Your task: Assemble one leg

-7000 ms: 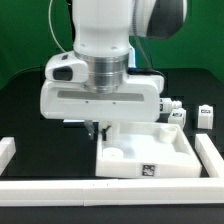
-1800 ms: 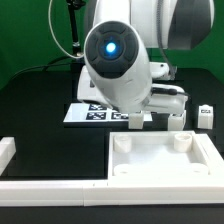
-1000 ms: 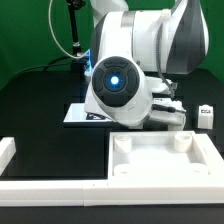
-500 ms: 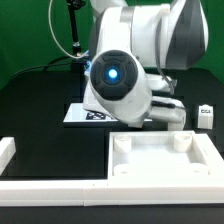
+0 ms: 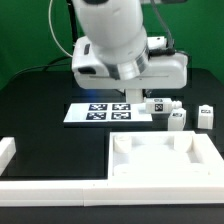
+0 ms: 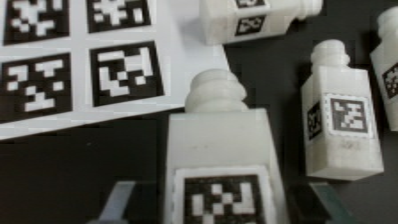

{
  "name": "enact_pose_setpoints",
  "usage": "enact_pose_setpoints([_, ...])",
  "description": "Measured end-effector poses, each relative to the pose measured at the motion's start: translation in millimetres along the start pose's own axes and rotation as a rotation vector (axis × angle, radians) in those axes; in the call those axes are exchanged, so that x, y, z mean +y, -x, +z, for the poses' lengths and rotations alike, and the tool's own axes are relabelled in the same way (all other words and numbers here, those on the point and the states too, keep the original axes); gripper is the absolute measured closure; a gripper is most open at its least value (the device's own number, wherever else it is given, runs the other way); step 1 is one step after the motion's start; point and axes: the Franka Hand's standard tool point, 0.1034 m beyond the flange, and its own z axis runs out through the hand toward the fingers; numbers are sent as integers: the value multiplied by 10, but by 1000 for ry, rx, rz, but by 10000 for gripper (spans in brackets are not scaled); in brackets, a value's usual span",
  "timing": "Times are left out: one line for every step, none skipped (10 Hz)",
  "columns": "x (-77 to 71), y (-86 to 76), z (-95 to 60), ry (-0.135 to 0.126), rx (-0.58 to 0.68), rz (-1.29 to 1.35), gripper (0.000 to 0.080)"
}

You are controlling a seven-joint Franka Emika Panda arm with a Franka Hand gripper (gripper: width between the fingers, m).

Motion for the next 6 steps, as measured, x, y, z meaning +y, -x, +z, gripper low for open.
enact_pose_setpoints([-8, -60, -28, -1, 73, -4, 519])
enact_pose_setpoints([-31, -67, -50, 2, 123, -10, 519])
enact_pose_setpoints([-110, -123, -172, 39, 202, -41, 519])
enact_pose_setpoints([-208, -174, -466, 42, 263, -101, 519])
enact_pose_setpoints([-308, -252, -772, 38, 308, -127, 519])
enact_pose_setpoints([-522, -327, -997, 26, 370, -98, 519])
